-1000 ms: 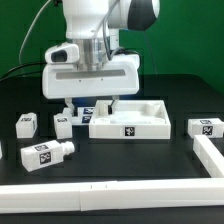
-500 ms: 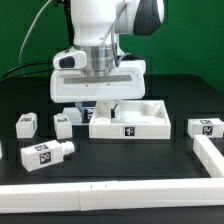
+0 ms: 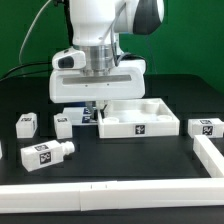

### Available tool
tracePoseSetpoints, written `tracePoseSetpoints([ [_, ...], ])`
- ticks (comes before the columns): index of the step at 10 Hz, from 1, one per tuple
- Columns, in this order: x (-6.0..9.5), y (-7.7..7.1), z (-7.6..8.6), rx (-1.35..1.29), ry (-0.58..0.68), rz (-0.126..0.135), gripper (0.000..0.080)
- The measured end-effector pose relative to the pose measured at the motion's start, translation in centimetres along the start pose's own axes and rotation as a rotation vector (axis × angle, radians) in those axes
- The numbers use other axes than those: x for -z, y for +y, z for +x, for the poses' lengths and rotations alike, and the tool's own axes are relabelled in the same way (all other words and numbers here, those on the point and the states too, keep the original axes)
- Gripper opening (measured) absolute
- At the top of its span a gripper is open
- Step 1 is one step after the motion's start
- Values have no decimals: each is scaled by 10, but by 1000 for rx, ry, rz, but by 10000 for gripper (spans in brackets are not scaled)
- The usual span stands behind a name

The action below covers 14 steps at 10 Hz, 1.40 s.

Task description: Assemble square table

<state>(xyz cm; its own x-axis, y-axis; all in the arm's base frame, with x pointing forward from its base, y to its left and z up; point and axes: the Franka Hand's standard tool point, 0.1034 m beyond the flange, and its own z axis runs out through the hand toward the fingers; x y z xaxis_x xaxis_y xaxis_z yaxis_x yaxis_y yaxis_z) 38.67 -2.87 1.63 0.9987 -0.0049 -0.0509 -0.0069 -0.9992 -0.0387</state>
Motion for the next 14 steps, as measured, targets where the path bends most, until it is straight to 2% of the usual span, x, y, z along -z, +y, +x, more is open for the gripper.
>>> tracePoseSetpoints([
  [3, 25, -15, 51, 21, -40, 32, 51],
  [4, 27, -16, 55, 29, -46, 36, 51],
  [8, 22, -15, 50, 29, -57, 36, 51],
  [10, 29, -7, 69, 51, -108, 59, 52],
  [11, 26, -7, 75, 67, -141, 67, 52],
  [14, 16, -15, 81, 127, -214, 71, 55],
])
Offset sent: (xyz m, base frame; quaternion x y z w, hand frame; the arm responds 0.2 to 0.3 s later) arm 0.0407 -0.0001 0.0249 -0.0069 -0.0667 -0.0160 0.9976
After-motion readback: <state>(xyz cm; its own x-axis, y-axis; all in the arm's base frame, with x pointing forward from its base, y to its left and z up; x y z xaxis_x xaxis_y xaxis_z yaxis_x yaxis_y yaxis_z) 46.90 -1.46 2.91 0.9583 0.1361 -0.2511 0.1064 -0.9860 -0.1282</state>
